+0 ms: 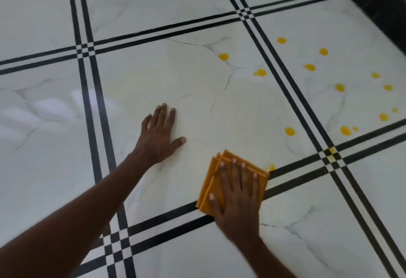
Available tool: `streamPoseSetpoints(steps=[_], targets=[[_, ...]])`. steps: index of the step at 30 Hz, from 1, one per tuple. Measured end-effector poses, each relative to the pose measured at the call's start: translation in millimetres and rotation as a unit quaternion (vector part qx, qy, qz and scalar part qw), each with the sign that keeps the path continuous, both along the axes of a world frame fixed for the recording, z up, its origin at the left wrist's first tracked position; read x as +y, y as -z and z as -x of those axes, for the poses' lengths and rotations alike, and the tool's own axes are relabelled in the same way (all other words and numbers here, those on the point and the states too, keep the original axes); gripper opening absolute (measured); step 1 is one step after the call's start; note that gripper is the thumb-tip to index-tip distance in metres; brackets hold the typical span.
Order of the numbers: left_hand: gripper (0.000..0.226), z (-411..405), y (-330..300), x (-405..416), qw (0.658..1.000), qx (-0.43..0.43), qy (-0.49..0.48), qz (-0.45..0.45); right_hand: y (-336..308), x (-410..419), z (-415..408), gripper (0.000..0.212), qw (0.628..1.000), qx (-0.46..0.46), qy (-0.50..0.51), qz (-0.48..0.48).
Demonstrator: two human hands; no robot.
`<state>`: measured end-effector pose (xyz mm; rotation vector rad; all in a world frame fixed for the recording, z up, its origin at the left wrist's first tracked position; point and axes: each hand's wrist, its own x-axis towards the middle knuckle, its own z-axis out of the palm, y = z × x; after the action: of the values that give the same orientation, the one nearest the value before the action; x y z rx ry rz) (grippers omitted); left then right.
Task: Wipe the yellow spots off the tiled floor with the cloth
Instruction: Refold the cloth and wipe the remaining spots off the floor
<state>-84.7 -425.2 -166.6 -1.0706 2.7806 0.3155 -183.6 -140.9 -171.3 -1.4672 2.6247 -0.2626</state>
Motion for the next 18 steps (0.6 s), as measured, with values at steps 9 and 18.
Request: streamPoseSetpoints(steps=[9,18], targets=[[0.097,-7.0,7.9,-2.6,1.0,0.005,0.006,0.003,10.1,-128.3,160.1,0.078,0.996,0.036,0.081,-0.024],[0.089,57.3,-8.8,29.1,0.995,0.031,0.087,0.026,1.5,43.2,21.7,0.076,0.998,-0.01,0.061,-0.023]])
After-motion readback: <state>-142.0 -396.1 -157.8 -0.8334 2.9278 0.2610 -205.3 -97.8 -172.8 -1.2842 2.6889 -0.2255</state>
